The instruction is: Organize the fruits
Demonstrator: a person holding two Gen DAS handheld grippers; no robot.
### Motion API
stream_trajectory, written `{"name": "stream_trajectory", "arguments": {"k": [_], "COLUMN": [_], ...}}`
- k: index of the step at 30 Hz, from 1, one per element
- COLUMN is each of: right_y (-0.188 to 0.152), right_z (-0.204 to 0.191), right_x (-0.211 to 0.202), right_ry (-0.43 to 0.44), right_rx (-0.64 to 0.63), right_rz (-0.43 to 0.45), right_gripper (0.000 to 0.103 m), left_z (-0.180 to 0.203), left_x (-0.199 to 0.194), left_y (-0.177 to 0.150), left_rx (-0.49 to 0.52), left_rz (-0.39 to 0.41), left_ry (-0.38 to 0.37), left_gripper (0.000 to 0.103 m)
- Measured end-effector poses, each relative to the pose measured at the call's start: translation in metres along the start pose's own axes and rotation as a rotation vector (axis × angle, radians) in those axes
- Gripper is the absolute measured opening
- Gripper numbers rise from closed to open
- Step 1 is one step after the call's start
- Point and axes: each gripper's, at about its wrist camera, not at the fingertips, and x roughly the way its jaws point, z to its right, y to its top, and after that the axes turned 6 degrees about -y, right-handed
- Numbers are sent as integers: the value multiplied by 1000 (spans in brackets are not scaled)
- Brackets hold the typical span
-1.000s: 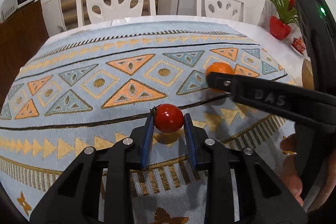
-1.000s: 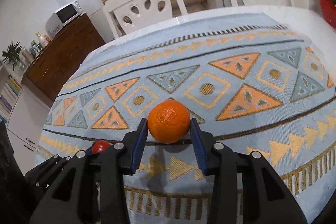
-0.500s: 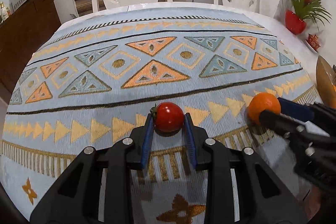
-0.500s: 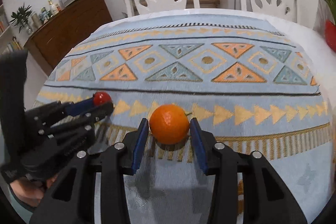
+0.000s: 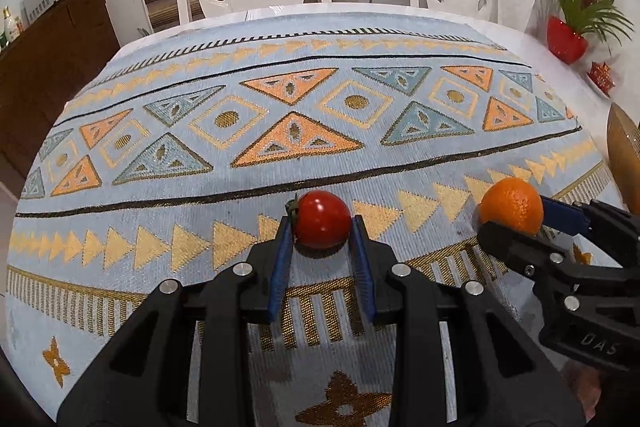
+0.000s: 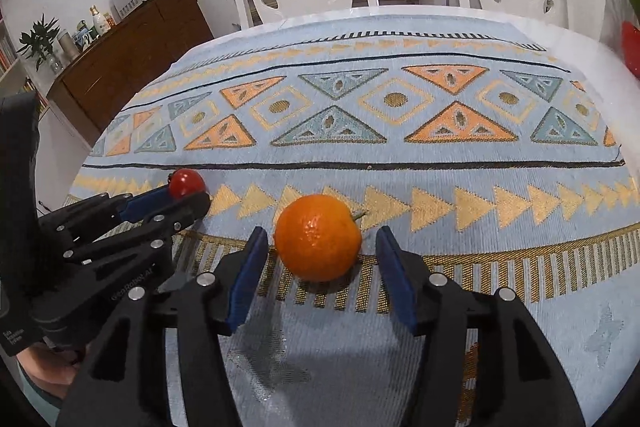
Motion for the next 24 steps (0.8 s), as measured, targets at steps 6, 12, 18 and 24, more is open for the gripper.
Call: {"name": "stream_trajectory", "arguments": {"k": [6,12,18,24], "right_y": [1,2,2,1], "right_z": [1,0,-1,-2], "right_x": [1,3,3,2], "right_ry": [11,20,16,14], "right_rx": [1,-5,-5,-14], "right_rz": [-3,-8,-1,2], "right_gripper": [59,62,59,56], "left_z": [7,0,-10,-12], "left_x": [2,1,-3,-3], "left_y": [-1,0,0,1], "left_rx": [58,39,43,29], "left_rz": [-26,-31,-43,-29], "left_ry": [-60,-113,-139,-123], "left_gripper": [58,56,49,38]}}
